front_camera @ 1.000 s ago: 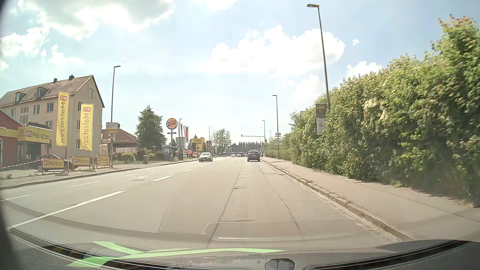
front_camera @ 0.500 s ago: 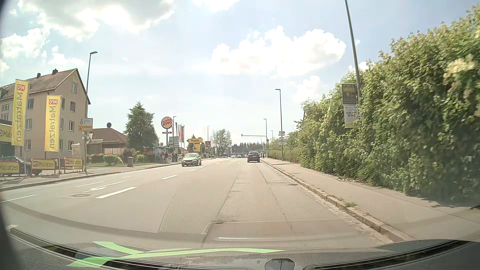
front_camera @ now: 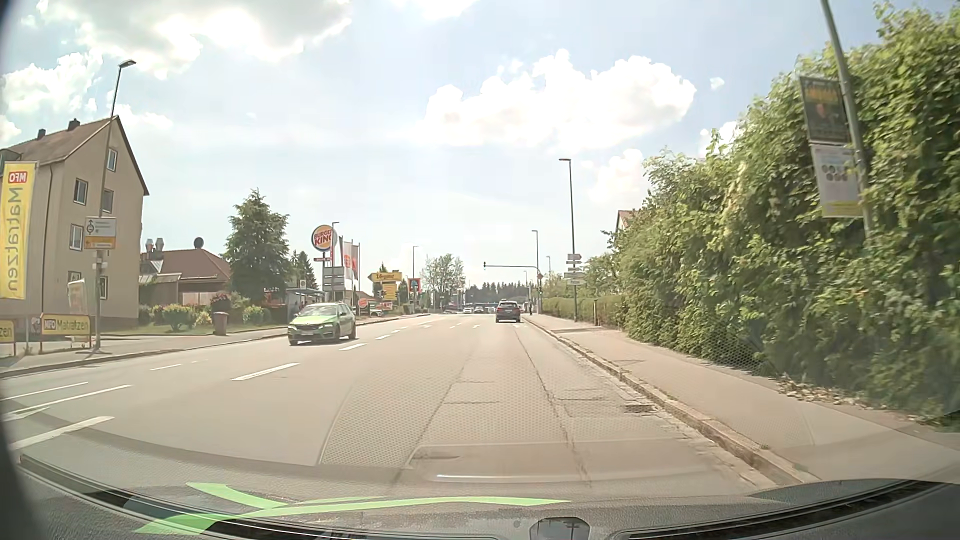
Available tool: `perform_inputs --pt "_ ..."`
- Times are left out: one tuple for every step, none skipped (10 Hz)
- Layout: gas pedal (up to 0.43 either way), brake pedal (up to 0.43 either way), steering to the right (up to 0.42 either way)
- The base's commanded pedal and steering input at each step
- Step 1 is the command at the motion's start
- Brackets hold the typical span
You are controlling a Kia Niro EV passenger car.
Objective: Follow the waypoints while adhering to traffic rules and regulations
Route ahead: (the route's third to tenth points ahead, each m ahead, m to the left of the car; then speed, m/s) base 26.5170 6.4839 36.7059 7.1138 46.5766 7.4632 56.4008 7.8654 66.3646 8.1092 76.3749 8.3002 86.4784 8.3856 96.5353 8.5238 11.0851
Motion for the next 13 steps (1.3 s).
perform_inputs --pt "0.177 0.0 -0.009" --pt "0.177 0.0 -0.009" --pt "0.177 0.0 -0.009" --pt "0.177 0.0 -0.008" --pt "0.177 0.0 -0.006" --pt "0.177 0.0 -0.007" --pt "0.177 0.0 -0.008" --pt "0.177 0.0 -0.009" --pt "0.177 0.0 -0.006" --pt "0.177 0.0 -0.006" --pt "0.177 0.0 -0.005" --pt "0.177 0.0 -0.006" --pt "0.177 0.0 -0.005"
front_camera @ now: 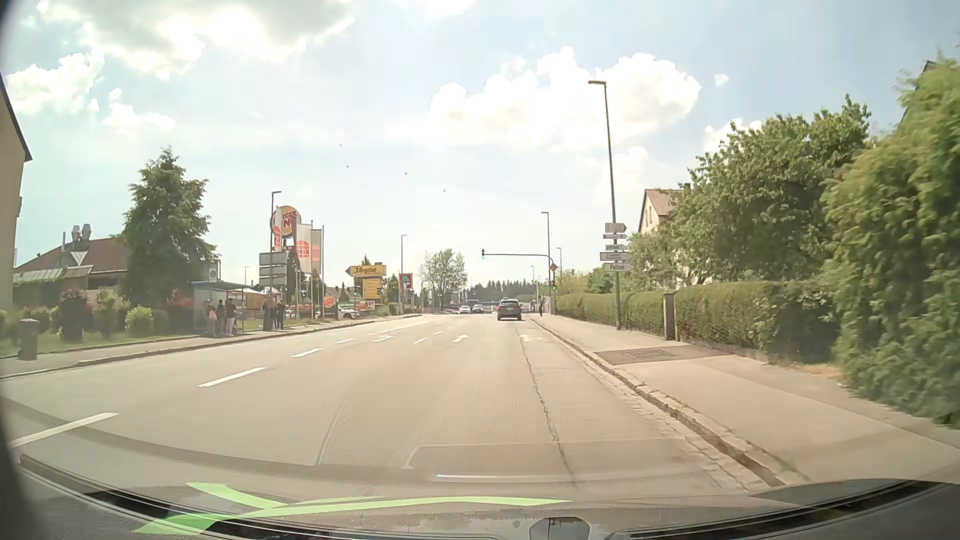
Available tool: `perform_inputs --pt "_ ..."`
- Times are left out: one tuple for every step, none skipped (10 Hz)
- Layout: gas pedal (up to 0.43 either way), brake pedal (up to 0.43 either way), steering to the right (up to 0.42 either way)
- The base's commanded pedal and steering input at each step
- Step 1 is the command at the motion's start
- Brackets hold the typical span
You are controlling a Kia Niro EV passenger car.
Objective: Follow the waypoints while adhering to traffic rules and regulations
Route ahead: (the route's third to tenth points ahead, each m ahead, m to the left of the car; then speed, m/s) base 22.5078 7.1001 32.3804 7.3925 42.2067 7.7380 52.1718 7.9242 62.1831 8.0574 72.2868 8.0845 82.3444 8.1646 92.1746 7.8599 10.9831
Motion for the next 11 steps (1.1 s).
perform_inputs --pt "0.177 0.0 -0.005" --pt "0.177 0.0 -0.006" --pt "0.177 0.0 -0.006" --pt "0.177 0.0 -0.005" --pt "0.177 0.0 -0.007" --pt "0.177 0.0 -0.008" --pt "0.177 0.0 -0.008" --pt "0.177 0.0 -0.008" --pt "0.177 0.0 -0.008" --pt "0.177 0.0 -0.007" --pt "0.177 0.0 -0.007"
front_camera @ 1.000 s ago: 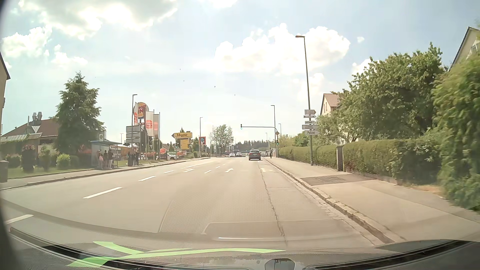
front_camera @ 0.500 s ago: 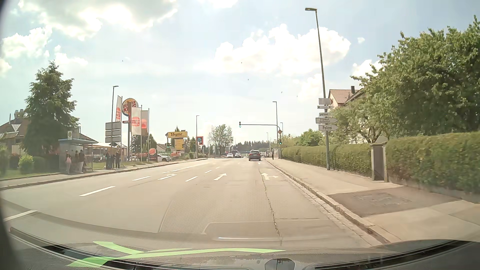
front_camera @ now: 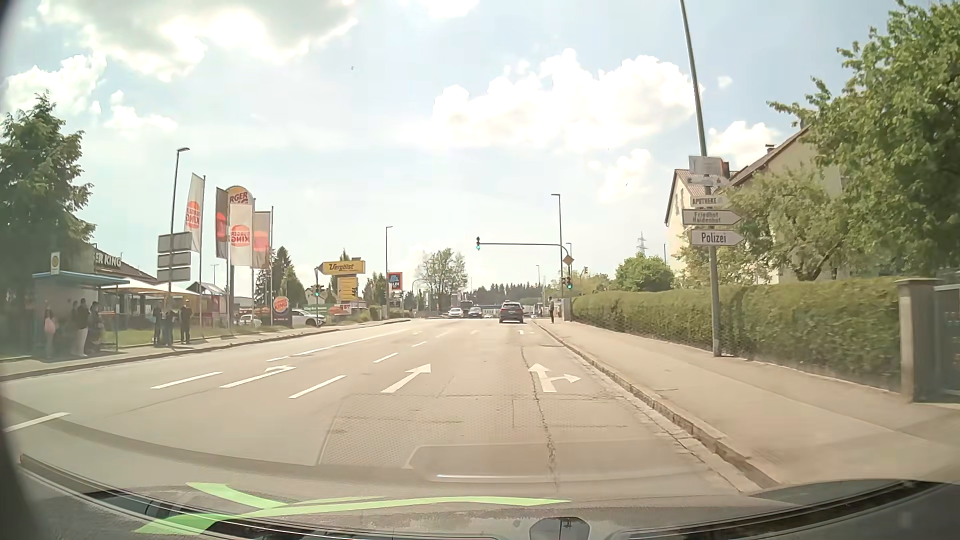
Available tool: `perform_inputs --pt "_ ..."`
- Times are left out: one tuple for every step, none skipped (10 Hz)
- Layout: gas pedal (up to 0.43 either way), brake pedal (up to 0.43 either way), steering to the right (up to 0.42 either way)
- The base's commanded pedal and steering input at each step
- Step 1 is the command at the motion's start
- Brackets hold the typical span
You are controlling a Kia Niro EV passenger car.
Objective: Follow the waypoints while adhering to traffic rules and regulations
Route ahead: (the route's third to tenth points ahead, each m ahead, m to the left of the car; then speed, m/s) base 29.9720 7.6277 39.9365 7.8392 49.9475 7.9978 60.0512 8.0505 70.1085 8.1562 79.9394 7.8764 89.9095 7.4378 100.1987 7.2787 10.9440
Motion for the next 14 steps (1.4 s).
perform_inputs --pt "0.177 0.0 -0.007" --pt "0.177 0.0 -0.007" --pt "0.177 0.0 -0.007" --pt "0.177 0.0 -0.006" --pt "0.177 0.0 -0.006" --pt "0.177 0.0 -0.006" --pt "0.177 0.0 -0.006" --pt "0.177 0.0 -0.006" --pt "0.189 0.0 -0.008" --pt "0.197 0.0 -0.008" --pt "0.209 0.0 -0.007" --pt "0.22 0.0 -0.007" --pt "0.228 0.0 -0.006" --pt "0.228 0.0 -0.006"
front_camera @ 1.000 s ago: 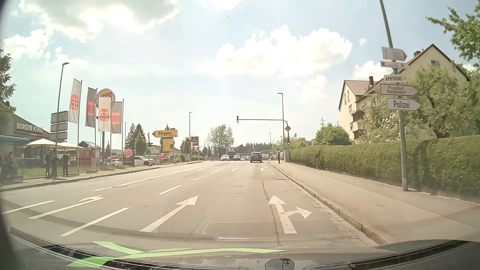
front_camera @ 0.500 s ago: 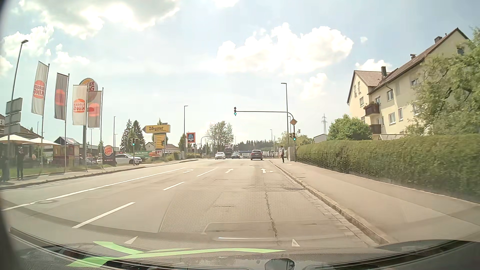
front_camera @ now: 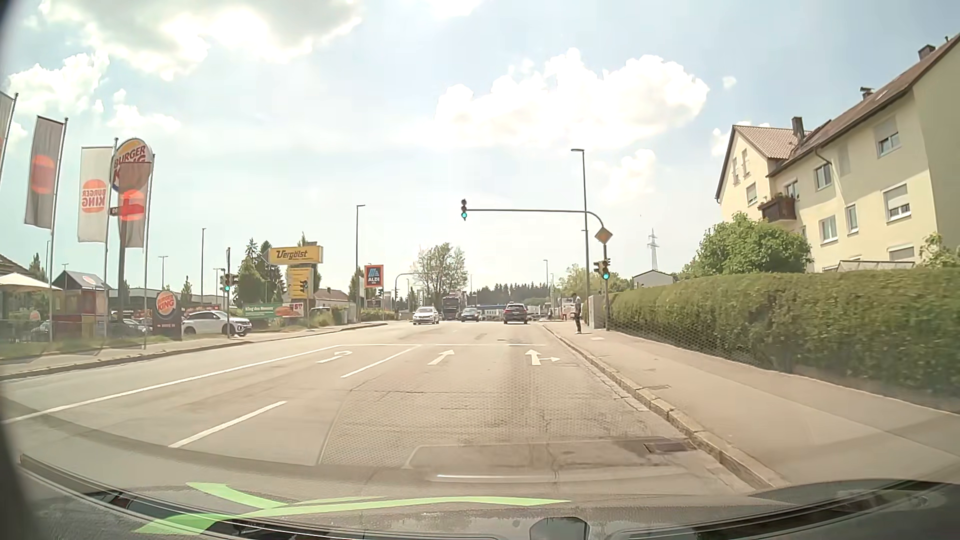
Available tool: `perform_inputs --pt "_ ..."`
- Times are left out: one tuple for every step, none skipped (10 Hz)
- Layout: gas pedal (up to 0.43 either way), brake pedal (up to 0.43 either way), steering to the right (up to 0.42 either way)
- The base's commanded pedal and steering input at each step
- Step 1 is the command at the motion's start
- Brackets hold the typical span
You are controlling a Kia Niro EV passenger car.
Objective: Follow the waypoints while adhering to traffic rules and regulations
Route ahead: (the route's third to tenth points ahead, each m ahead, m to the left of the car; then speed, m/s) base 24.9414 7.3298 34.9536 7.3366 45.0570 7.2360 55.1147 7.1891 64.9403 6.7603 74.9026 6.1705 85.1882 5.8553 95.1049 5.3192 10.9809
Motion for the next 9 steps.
perform_inputs --pt "0.22 0.0 -0.005" --pt "0.22 0.0 -0.005" --pt "0.22 0.0 -0.005" --pt "0.209 0.0 -0.005" --pt "0.209 0.0 -0.005" --pt "0.209 0.0 -0.005" --pt "0.209 0.0 -0.005" --pt "0.209 0.0 -0.005" --pt "0.209 0.0 -0.005"
